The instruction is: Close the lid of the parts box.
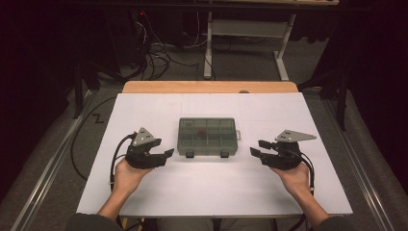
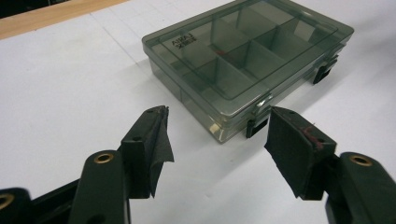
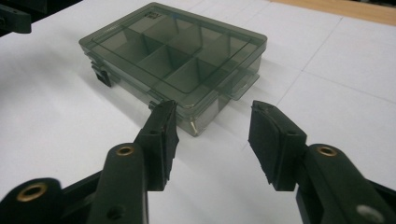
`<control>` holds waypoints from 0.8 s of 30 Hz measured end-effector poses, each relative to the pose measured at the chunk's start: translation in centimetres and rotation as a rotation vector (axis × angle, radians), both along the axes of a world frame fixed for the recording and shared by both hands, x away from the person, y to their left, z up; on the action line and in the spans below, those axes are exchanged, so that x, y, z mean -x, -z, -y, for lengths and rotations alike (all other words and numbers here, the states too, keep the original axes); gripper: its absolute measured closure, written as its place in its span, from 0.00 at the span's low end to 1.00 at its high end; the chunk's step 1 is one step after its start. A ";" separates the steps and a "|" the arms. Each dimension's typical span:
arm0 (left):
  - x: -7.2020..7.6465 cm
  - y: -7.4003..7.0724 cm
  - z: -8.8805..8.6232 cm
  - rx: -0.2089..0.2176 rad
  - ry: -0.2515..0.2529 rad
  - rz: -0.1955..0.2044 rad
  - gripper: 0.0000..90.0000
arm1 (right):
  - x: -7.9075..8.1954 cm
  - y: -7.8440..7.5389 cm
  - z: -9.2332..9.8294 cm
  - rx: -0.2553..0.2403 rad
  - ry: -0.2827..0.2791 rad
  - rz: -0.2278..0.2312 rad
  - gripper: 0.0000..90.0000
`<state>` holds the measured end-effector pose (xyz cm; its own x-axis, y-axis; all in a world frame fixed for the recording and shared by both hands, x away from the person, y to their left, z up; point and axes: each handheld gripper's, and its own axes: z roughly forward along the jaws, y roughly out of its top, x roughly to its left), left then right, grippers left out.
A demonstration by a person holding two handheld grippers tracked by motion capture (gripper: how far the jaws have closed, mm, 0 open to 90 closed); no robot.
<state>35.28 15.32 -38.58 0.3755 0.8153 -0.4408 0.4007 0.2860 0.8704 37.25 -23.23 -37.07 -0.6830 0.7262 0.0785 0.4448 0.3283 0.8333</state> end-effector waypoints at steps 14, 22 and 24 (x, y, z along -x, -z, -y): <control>1.3 0.4 -0.9 0.023 -0.023 0.057 0.39 | 1.7 0.8 1.6 -0.032 0.031 0.049 0.54; 1.7 0.4 -1.2 0.048 -0.038 0.072 0.39 | 2.4 1.2 3.0 -0.050 0.051 0.073 0.50; 1.8 0.6 -1.2 0.046 -0.039 0.074 0.38 | 2.6 1.3 3.4 -0.055 0.057 0.075 0.50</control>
<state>33.50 16.57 -39.14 0.3768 0.8094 -0.4504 0.3235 0.3406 0.8828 34.69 -26.61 -38.40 -0.6460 0.7602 0.0693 0.3971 0.2572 0.8810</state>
